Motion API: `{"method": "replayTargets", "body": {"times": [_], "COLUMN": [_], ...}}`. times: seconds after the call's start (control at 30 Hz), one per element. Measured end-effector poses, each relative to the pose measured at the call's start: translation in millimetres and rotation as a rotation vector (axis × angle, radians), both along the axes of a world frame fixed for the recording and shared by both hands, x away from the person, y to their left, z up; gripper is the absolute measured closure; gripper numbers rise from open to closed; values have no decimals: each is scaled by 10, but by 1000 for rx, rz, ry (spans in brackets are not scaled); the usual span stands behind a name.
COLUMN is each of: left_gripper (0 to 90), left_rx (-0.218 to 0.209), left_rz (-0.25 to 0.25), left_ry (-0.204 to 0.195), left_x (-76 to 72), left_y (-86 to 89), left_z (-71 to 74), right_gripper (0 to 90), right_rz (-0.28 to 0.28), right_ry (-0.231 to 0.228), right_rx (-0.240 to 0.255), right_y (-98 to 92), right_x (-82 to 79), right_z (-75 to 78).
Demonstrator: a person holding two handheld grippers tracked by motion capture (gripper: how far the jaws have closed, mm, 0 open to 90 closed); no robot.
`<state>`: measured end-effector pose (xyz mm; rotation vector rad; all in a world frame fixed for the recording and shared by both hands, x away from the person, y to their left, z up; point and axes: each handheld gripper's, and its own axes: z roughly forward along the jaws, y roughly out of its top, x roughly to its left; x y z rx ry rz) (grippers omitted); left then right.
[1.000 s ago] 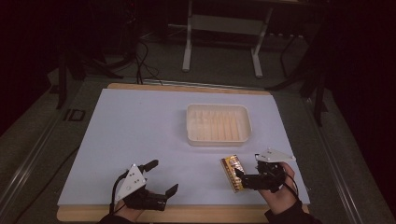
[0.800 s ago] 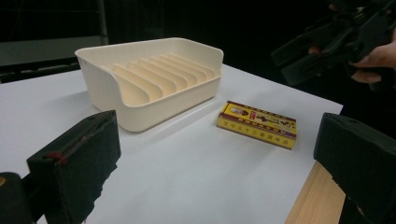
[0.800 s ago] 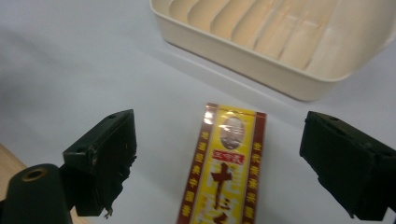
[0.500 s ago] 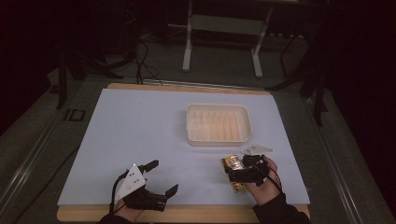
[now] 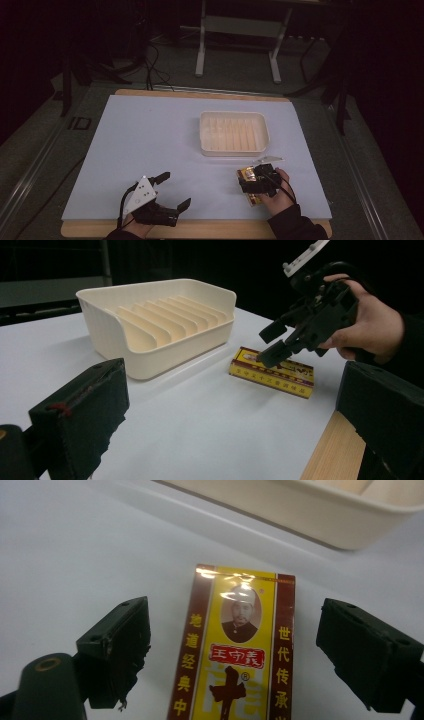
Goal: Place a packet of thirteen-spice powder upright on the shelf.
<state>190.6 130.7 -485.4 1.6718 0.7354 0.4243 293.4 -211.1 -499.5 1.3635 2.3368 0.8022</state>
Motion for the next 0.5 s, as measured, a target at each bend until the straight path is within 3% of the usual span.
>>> {"method": "replayTargets", "body": {"times": [0.43,0.5], "left_gripper": [15,15], "left_rx": [0,-1], "left_rz": [-4,-3], "left_ry": [-2,1], "left_x": [-3,0], "left_y": [1,3], "left_z": [1,0], "right_gripper": [185,235], "right_rz": [-17,-27], "right_ry": [39,44], "right_rx": [-34,-46], "right_y": [25,29], "right_x": [43,41], "right_z": [-180,-193]}}
